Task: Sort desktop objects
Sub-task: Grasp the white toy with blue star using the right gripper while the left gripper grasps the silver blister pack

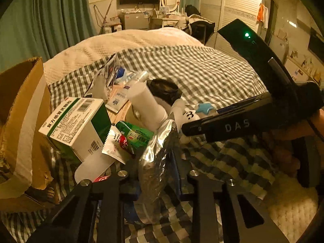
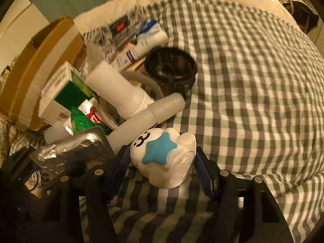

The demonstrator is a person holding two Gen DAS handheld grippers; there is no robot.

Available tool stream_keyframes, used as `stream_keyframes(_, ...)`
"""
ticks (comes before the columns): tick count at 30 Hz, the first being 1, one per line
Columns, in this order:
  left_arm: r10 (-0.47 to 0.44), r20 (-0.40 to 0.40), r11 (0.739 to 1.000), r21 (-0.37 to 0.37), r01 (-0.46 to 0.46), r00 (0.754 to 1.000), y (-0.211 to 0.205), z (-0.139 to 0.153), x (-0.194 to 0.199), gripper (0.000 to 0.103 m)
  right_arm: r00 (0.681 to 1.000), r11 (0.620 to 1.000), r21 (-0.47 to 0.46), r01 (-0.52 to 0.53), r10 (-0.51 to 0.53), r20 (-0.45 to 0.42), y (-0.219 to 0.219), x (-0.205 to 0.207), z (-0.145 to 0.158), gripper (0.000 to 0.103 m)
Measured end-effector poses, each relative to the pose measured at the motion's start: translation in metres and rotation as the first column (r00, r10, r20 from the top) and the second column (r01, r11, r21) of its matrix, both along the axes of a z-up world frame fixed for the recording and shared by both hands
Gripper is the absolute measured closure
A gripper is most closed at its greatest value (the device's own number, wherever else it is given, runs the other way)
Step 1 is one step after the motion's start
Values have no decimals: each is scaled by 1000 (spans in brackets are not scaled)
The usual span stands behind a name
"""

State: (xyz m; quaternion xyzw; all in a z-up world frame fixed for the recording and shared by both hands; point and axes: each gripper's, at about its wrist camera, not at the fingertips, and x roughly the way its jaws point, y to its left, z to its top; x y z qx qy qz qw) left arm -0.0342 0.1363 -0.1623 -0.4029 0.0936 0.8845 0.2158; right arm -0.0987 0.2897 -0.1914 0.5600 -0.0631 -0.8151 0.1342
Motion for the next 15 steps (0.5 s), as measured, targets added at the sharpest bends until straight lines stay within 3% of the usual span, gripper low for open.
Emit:
stream_keyframes(4, -10, -17, 1000, 15, 10, 1000, 0, 9, 5, 93, 998, 999, 5, 45, -44, -42, 5, 8, 10, 41)
stream_keyframes(15, 9, -116, 999, 54, -3, 993, -11, 47, 22, 95, 956, 980, 49, 192, -175, -235, 14, 40, 59, 41)
